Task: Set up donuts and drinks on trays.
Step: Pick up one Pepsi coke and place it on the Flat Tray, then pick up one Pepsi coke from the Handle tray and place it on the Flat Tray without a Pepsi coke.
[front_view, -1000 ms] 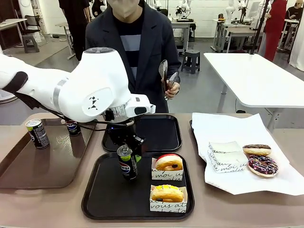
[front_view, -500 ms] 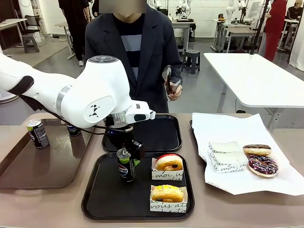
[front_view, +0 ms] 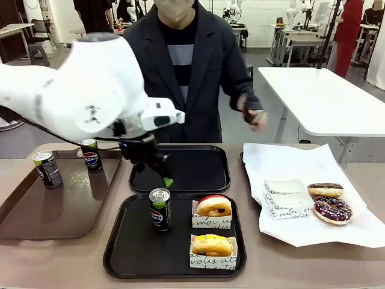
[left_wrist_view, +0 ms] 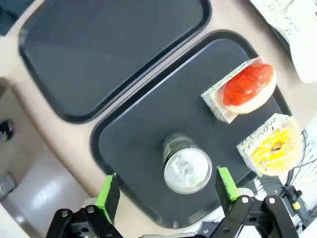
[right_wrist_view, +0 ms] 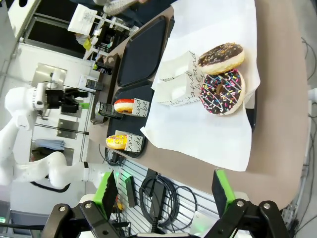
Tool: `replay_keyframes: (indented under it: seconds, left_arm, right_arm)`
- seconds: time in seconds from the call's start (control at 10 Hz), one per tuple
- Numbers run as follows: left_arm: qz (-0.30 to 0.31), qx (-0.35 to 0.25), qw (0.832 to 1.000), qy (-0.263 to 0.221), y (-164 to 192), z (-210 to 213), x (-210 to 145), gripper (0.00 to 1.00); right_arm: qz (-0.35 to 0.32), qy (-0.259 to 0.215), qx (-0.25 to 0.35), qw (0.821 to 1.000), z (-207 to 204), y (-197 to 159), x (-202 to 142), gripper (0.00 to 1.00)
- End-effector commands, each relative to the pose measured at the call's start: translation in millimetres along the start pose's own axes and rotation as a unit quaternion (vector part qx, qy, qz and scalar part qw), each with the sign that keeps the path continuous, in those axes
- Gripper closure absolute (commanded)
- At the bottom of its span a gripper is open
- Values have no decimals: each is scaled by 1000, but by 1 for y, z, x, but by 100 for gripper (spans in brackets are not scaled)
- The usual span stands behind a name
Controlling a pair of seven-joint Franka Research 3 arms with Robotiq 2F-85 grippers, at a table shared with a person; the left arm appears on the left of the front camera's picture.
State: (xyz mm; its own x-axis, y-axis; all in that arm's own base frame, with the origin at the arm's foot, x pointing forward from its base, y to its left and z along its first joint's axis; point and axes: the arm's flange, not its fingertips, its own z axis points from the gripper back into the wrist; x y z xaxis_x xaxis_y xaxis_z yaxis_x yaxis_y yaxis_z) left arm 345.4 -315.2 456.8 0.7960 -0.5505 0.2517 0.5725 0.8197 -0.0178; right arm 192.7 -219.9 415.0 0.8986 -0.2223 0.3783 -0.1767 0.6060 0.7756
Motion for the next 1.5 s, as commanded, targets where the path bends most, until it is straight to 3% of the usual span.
replay_keyframes:
  seconds: [0.0, 0.4, 0.5, 1.1, 1.3, 1.4]
  left_arm:
    - [23, 8, 1000, 11, 17, 19, -35, 0]
    - [79, 14, 997, 12, 44, 24, -59, 0]
    - [44, 22, 999, 14, 36, 23, -51, 0]
    - [47, 22, 999, 14, 36, 23, -54, 0]
    - [132, 35, 990, 17, 83, 43, 1, 0]
    - [203, 40, 978, 13, 129, 52, 10, 0]
  right_arm:
    - [8, -11, 11, 1000, 1, 0, 2, 0]
    - [8, -11, 11, 1000, 1, 0, 2, 0]
    - [8, -11, 11, 1000, 1, 0, 2, 0]
    - [8, -11, 11, 1000, 1, 0, 2, 0]
    - [8, -11, 11, 1000, 1, 0, 2, 0]
    - [8, -11, 11, 1000, 1, 0, 2, 0]
